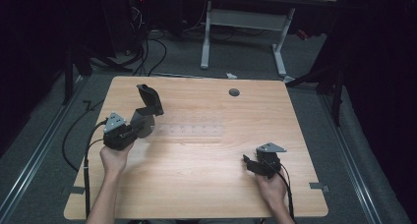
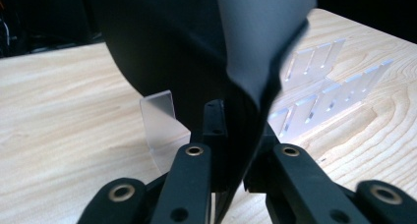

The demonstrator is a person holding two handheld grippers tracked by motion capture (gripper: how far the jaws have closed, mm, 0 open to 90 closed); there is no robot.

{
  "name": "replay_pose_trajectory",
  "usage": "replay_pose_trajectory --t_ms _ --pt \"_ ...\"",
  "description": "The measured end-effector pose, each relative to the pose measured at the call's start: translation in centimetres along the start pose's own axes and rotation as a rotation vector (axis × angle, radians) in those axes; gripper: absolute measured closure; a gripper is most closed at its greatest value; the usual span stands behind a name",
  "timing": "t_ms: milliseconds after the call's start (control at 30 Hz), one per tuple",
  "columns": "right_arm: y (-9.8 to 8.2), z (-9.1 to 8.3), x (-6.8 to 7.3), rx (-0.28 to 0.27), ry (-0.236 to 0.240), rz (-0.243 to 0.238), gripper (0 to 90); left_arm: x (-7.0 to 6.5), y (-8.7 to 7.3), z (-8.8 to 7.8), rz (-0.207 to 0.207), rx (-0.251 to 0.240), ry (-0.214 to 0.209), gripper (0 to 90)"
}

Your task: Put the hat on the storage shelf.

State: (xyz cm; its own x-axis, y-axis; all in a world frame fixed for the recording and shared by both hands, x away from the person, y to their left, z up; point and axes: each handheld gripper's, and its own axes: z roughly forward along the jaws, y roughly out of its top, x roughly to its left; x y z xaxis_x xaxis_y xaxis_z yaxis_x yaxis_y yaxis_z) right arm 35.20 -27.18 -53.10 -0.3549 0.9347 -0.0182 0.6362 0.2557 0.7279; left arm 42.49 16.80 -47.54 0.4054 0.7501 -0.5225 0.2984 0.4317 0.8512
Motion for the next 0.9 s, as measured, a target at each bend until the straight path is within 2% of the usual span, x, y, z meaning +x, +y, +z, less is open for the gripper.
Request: replay_pose_trajectory --t_ms 133,233,300,367,500,567,633,900 --pt "0.0 0.0 0.0 0.000 0.000 0.000 39.3 0.3 0.0 -0.3 -0.012 0.002 0.020 76.7" --pt "0.0 0.0 0.0 0.000 0.000 0.000 39.3 0.4 0.0 -0.4 -0.018 0.009 0.047 63.8" --pt "0.0 0.0 0.0 0.000 0.000 0.000 39.3 0.3 -0.2 -0.5 -0.006 0.032 0.072 52.5" --pt "0.0 0.0 0.0 0.000 0.000 0.000 39.3 0.2 -0.4 -0.7 0.003 0.031 0.086 45.2" --pt "0.0 0.0 0.0 0.000 0.000 0.000 39.3 0.4 -1.4 -1.7 -0.038 0.058 0.106 36.5" --pt "0.0 0.0 0.0 0.000 0.000 0.000 39.2 0.6 -2.4 -2.3 -0.042 0.091 0.129 35.0" --pt "0.0 0.0 0.0 0.000 0.000 0.000 39.2 0.9 -3.8 -2.9 -0.008 0.130 0.155 33.6" --pt "0.0 0.0 0.0 0.000 0.001 0.000 39.0 1.6 -7.0 -3.9 0.084 0.182 0.245 32.7"
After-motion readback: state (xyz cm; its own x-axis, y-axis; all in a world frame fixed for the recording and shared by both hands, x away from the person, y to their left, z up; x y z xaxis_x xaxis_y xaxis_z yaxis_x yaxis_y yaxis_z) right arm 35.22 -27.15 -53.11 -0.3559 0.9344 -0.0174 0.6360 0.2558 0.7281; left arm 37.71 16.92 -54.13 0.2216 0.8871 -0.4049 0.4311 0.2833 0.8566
